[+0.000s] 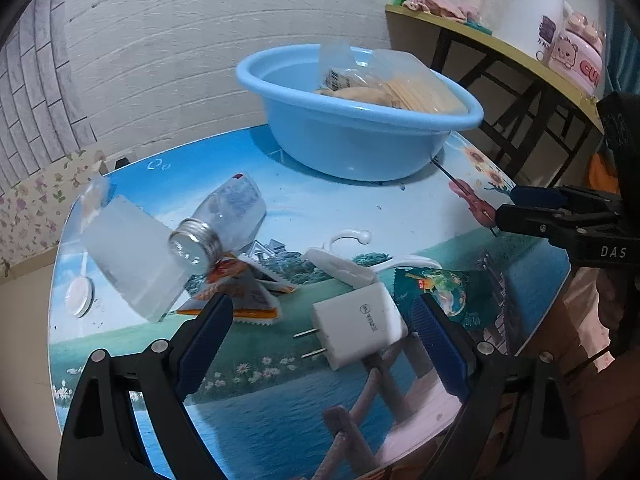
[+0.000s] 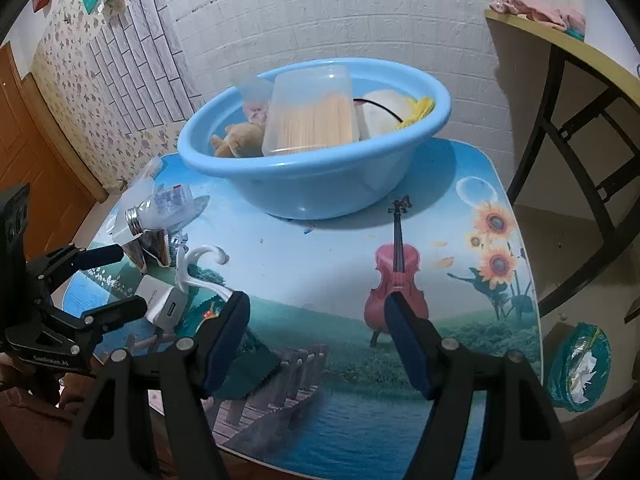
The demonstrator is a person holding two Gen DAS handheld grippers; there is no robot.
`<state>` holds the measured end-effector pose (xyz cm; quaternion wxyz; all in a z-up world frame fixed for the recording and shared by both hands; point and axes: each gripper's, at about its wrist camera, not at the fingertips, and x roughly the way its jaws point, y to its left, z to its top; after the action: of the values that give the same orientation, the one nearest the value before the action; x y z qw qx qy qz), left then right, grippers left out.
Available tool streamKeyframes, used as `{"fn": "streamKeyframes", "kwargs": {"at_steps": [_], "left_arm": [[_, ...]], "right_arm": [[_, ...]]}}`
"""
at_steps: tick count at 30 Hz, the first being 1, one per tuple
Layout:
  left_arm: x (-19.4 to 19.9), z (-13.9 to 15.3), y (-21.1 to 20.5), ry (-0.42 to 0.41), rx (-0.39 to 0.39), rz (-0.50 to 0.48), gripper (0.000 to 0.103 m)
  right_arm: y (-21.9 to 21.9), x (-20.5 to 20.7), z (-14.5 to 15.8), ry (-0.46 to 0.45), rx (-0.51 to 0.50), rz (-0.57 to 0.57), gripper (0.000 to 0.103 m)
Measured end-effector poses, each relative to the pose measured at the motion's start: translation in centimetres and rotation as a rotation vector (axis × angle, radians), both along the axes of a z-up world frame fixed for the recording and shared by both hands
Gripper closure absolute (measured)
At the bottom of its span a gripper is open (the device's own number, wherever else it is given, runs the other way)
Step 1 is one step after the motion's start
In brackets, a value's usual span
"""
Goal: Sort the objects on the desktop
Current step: 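Move the left gripper to the white charger plug while the right approaches the green snack packet, then grasp the white charger plug with the left gripper while the right grasps the green packet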
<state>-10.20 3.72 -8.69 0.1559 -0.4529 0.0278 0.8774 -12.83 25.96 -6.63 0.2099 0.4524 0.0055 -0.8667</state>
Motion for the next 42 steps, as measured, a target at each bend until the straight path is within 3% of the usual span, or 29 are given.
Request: {"fn": "streamKeyframes", "kwargs": {"at_steps": [15, 17, 19, 21, 29, 35, 42], "left_arm": [[-0.1, -1.7, 0.0, -0.049, 0.01, -0.026, 0.013], [0.0, -1.7, -0.2, -0.051, 0.023, -0.038, 0.019], [0.2, -1.6, -0.4, -0.053, 0.05, -0.053, 0.034], [0.4, -1.6, -0.5, -0.049, 0.047, -0.058, 0.038], [1.5, -1.6, -1.6, -0.047, 0.052, -0.051, 0.038], [2.7, -1.6, -3.3, -0.048, 0.048, -0.019, 0.038], [3.5, -1.6, -5.2, -0.048, 0.048, 0.029, 0.037]], "right_arm": [[-1.2, 0.3, -0.5, -0.007, 0.012, 0.064, 0.033], [-1.5, 0.5, -0.6, -0.011, 0.015, 0.08, 0.033], [-1.9, 0.7, -0.7, -0.014, 0.018, 0.103, 0.033], [-2.3, 1.0, -0.7, -0.014, 0.021, 0.125, 0.033], [-4.4, 2.0, -1.6, -0.036, 0.064, 0.214, 0.033], [-6.5, 2.9, -2.8, -0.024, 0.16, 0.276, 0.033], [-7.6, 2.8, -3.5, -0.014, 0.162, 0.326, 0.033]]}}
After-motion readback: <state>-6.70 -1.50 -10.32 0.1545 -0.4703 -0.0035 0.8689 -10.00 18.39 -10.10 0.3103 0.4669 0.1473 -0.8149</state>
